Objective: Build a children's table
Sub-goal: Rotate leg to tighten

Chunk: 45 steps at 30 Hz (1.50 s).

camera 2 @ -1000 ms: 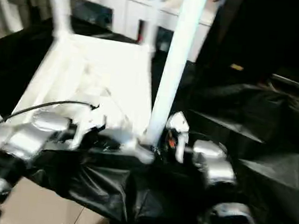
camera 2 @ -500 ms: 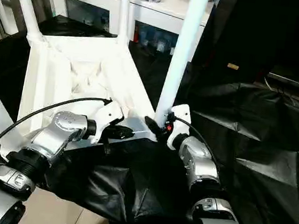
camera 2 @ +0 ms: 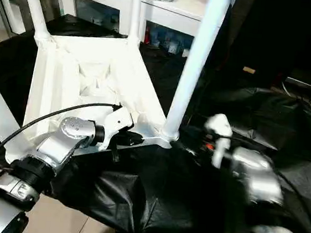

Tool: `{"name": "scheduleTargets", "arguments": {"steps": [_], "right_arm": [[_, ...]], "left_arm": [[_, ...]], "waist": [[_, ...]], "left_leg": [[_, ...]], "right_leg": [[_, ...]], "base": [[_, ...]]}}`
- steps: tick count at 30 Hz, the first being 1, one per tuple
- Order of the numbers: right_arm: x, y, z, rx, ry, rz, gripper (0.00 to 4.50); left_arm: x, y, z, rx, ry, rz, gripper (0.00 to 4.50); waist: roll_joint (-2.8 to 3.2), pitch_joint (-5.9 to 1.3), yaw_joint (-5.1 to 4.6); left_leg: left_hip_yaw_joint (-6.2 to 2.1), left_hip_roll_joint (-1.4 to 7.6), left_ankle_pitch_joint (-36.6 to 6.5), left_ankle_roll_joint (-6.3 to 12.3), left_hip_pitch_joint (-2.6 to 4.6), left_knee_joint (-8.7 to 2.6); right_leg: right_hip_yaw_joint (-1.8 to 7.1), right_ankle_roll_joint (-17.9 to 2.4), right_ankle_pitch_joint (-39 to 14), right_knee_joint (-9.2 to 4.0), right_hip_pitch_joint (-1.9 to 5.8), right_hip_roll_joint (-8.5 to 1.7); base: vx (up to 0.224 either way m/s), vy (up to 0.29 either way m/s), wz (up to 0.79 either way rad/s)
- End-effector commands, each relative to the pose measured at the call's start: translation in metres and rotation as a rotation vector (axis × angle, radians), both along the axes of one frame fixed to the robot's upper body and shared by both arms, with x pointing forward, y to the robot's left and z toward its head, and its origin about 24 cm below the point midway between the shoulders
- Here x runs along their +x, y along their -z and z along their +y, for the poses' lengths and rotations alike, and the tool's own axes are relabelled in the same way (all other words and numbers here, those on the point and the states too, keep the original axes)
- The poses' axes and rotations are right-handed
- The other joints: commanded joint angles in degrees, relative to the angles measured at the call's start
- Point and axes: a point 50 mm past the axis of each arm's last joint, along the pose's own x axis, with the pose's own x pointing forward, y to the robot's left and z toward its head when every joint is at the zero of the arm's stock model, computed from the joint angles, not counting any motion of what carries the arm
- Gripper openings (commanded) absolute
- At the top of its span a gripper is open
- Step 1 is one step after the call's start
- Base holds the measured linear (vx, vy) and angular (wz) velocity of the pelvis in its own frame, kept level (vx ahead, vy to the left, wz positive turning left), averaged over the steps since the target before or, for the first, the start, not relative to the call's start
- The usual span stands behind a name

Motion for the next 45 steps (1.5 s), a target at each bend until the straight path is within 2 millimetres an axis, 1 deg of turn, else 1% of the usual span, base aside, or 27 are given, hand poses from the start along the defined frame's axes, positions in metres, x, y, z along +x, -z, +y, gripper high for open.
{"name": "scheduleTargets", "arguments": {"steps": [1, 3, 4, 5, 7, 9, 12, 15, 17, 18, 19, 21, 22, 23, 24, 26, 27, 28, 30, 33, 34, 35, 36, 37, 41, 44, 45], "right_arm": [[-0.005, -0.004, 0.004, 0.016, -0.056, 0.012, 3.59], [-0.009, -0.001, 0.011, 0.02, -0.097, 0.032, 3.59], [-0.011, -0.001, 0.013, 0.023, -0.11, 0.039, 3.59], [-0.01, 0.002, 0.019, 0.023, -0.112, 0.035, 3.59], [-0.007, 0.005, 0.027, 0.018, -0.096, 0.026, 3.59], [-0.006, 0.005, 0.029, 0.006, -0.088, 0.016, 3.59], [-0.004, 0.004, 0.024, -0.024, -0.065, 0.014, 3.59], [-0.007, 0.002, 0.013, -0.052, -0.075, 0.062, 3.59], [-0.009, -0.001, 0.009, -0.047, -0.092, 0.087, 3.97], [-0.011, -0.003, 0.007, -0.044, -0.106, 0.1, 3.97], [-0.013, -0.005, 0.005, -0.044, -0.115, 0.107, 4.08], [-0.013, -0.007, 0.002, -0.059, -0.118, 0.105, 4.21], [-0.013, -0.007, 0.001, -0.068, -0.116, 0.101, 4.37], [-0.012, -0.008, 0.0, -0.086, -0.11, 0.087, 4.42], [-0.01, -0.009, -0.001, -0.112, -0.093, 0.055, 4.46], [-0.002, -0.01, -0.002, -0.156, -0.029, -0.025, 4.46], [0.001, -0.009, -0.001, -0.166, -0.009, -0.044, 4.46], [0.001, -0.009, -0.001, -0.166, -0.009, -0.044, 4.49], [0.006, -0.009, 0.006, -0.166, 0.01, -0.074, 4.5], [0.008, -0.009, 0.012, -0.148, 0.012, -0.076, 4.5], [0.008, -0.009, 0.014, -0.141, 0.008, -0.077, 4.5], [0.008, -0.007, 0.021, -0.134, -0.021, -0.081, 4.5], [0.008, -0.007, 0.021, -0.133, -0.024, -0.081, 4.5], [0.008, -0.006, 0.026, -0.128, -0.047, -0.085, 4.5], [0.008, -0.004, 0.034, -0.112, -0.096, -0.08, 4.5], [0.007, -0.003, 0.036, -0.109, -0.122, -0.075, 4.5], [0.008, -0.002, 0.038, -0.113, -0.122, -0.075, 4.5]], "left_arm": [[-0.008, 0.009, -0.006, -0.044, 0.016, 0.032, 0.0], [-0.01, 0.01, -0.007, -0.05, 0.023, 0.033, 0.0], [-0.011, 0.01, -0.007, -0.052, 0.026, 0.033, 0.0], [-0.014, 0.011, -0.007, -0.055, 0.038, 0.04, 0.0], [-0.018, 0.012, -0.008, -0.058, 0.054, 0.05, 0.0], [-0.019, 0.013, -0.007, -0.056, 0.064, 0.05, 0.0], [-0.023, 0.012, -0.002, -0.037, 0.108, 0.053, 0.0], [-0.029, 0.011, 0.004, -0.032, 0.176, 0.069, 0.0], [-0.031, 0.011, 0.009, -0.02, 0.196, 0.079, 0.0], [-0.032, 0.01, 0.011, -0.011, 0.204, 0.083, 0.0], [-0.032, 0.01, 0.015, -0.001, 0.207, 0.085, 0.0], [-0.033, 0.01, 0.019, 0.016, 0.216, 0.089, 0.0], [-0.033, 0.009, 0.021, 0.022, 0.222, 0.091, 0.0], [-0.033, 0.009, 0.023, 0.032, 0.226, 0.089, 0.0], [-0.033, 0.009, 0.025, 0.043, 0.227, 0.082, 0.0], [-0.03, 0.007, 0.029, 0.061, 0.205, 0.072, 0.0], [-0.029, 0.007, 0.031, 0.055, 0.182, 0.098, 0.0], [-0.029, 0.007, 0.031, 0.055, 0.182, 0.098, 0.27], [-0.027, 0.006, 0.033, 0.055, 0.16, 0.145, 0.55], [-0.027, 0.006, 0.034, 0.07, 0.16, 0.149, 0.65], [-0.027, 0.006, 0.035, 0.078, 0.163, 0.149, 0.9], [-0.027, 0.008, 0.037, 0.113, 0.161, 0.141, 0.96], [-0.027, 0.008, 0.037, 0.115, 0.161, 0.141, 0.97], [-0.027, 0.01, 0.039, 0.137, 0.161, 0.157, 0.97], [-0.028, 0.012, 0.044, 0.184, 0.146, 0.179, 0.97], [-0.026, 0.013, 0.046, 0.203, 0.137, 0.175, 0.97], [-0.025, 0.013, 0.046, 0.209, 0.135, 0.178, 0.79]], "waist": [[-0.94, -2.91, 0.04], [-0.87, -2.94, 0.03], [-1.01, -2.94, 0.02], [-0.9, -2.93, 0.1], [-1.1, -2.93, 0.07], [-1.04, -3.01, 0.01], [-0.94, -3.01, 0.26], [-0.92, -2.95, 0.36], [-0.81, -2.95, 0.34], [-0.62, -2.93, 0.37], [-0.68, -2.93, 0.39], [-0.66, -2.87, 0.42], [-0.73, -2.88, 0.34], [-0.41, -2.87, 0.31], [-0.55, -2.88, 0.28], [-0.54, -2.91, 0.12], [-0.67, -2.97, 0.11], [-0.67, -2.97, 0.11], [-0.71, -3.08, 0.13], [-0.7, -3.09, 0.12], [-0.66, -3.05, 0.11], [-0.75, -3.06, -0.09], [-0.75, -3.06, -0.09], [-0.79, -2.97, -0.3], [-0.69, -2.85, -0.86], [-0.66, -2.94, -1.06], [-0.5, -2.9, -1.09]], "left_leg": [[0.09, 1.21, -9.5, 5.44, -0.27, -3.18], [0.07, 1.29, -9.3, 5.46, -0.23, -3.17], [0.11, 1.31, -9.6, 5.37, -0.17, -3.16], [0.08, 1.34, -9.6, 5.12, -0.14, -3.2], [0.05, 1.39, -9.2, 4.75, -0.23, -3.26], [0.11, 1.42, -8.8, 4.31, -0.03, -3.24], [0.22, 1.33, -7.7, 4.62, -0.11, -3.12], [0.15, 1.31, -7.8, 4.62, -0.09, -3.17], [0.17, 1.31, -7.8, 4.72, -0.09, -3.15], [0.18, 1.31, -8.2, 4.75, -0.05, -3.16], [0.18, 1.33, -8.2, 4.71, -0.08, -3.14], [0.15, 1.39, -8.8, 4.16, -0.06, -3.24], [0.14, 1.33, -9.1, 3.71, -0.13, -3.25], [0.12, 1.33, -9.3, 3.19, 0.02, -3.32], [0.17, 1.3, -9.3, 3.0, 0.03, -3.25], [0.23, 1.22, -9.5, 2.12, 0.11, -3.29], [0.3, 1.17, -9.5, 1.99, 0.18, -3.17], [0.3, 1.17, -9.5, 1.99, 0.18, -3.17], [0.29, 1.16, -8.0, 2.45, 0.14, -3.09], [0.33, 1.08, -7.4, 3.34, 0.12, -2.97], [0.3, 1.1, -7.5, 3.39, 0.08, -3.01], [0.24, 1.07, -8.3, 3.29, -0.02, -3.05], [0.24, 1.07, -8.3, 3.29, -0.02, -3.05], [0.2, 1.14, -9.4, 2.95, 0.0, -3.14], [0.02, 1.23, -11.1, 2.23, -0.02, -3.39], [0.03, 1.18, -10.3, 2.4, -0.05, -3.3], [0.06, 1.13, -10.3, 2.43, -0.02, -3.3]], "right_leg": [[2.09, -10.9, -8.7, -4.2, 3.04, -2.71], [2.02, -11.0, -9.0, -4.19, 2.92, -2.76], [2.01, -11.0, -9.4, -4.26, 2.82, -2.81], [2.03, -11.0, -9.9, -4.27, 2.8, -2.83], [2.02, -11.1, -9.8, -4.14, 2.76, -2.93], [2.05, -11.4, -8.8, -4.01, 2.62, -2.89], [2.12, -11.8, -6.3, -3.73, 2.69, -2.72], [2.1, -11.6, -6.1, -3.69, 2.81, -2.72], [2.12, -11.7, -5.3, -3.61, 2.9, -2.65], [2.15, -11.7, -5.4, -3.68, 2.91, -2.62], [2.16, -11.6, -5.4, -3.67, 2.95, -2.63], [2.13, -11.6, -6.5, -3.77, 2.88, -2.73], [2.12, -11.4, -7.3, -3.8, 2.89, -2.73], [2.14, -11.3, -8.0, -3.87, 2.8, -2.75], [2.17, -11.3, -7.9, -3.89, 2.76, -2.72], [2.12, -11.5, -7.7, -3.8, 2.56, -2.74], [2.16, -11.6, -7.3, -3.7, 2.65, -2.71], [2.16, -11.6, -7.3, -3.7, 2.65, -2.71], [2.18, -12.2, -5.0, -3.27, 2.79, -2.58], [2.16, -12.7, -3.5, -3.22, 2.88, -2.48], [2.15, -12.6, -3.6, -3.23, 2.9, -2.49], [2.11, -12.3, -5.1, -3.34, 2.95, -2.56], [2.11, -12.3, -5.1, -3.34, 2.95, -2.56], [2.12, -11.8, -7.0, -3.53, 2.89, -2.64], [2.12, -11.1, -10.1, -3.78, 2.84, -2.73], [2.14, -11.5, -8.4, -3.61, 2.89, -2.59], [2.15, -11.6, -8.3, -3.63, 2.81, -2.59]], "base": [[0.0, 0.0, 0.0], [0.0, 0.0, 0.0], [0.0, 0.0, 0.0], [0.0, 0.0, 0.0], [0.0, 0.0, 0.0], [0.0, 0.0, 0.0], [0.0, 0.0, 0.0], [0.0, 0.0, 0.0], [0.0, 0.0, 0.0], [0.0, 0.0, 0.0], [0.0, 0.0, 0.0], [0.0, 0.0, 0.0], [0.0, 0.0, 0.0], [0.0, 0.0, 0.0], [0.0, 0.0, 0.0], [0.0, 0.0, 0.0], [0.0, 0.0, 0.0], [0.0, 0.0, 0.0], [0.0, 0.0, 0.0], [0.0, 0.0, 0.0], [0.0, 0.0, 0.0], [0.0, 0.0, 0.0], [0.0, 0.0, 0.0], [0.0, 0.0, 0.0], [0.0, 0.0, 0.0], [0.0, 0.0, 0.0], [0.0, 0.0, 0.0]]}}
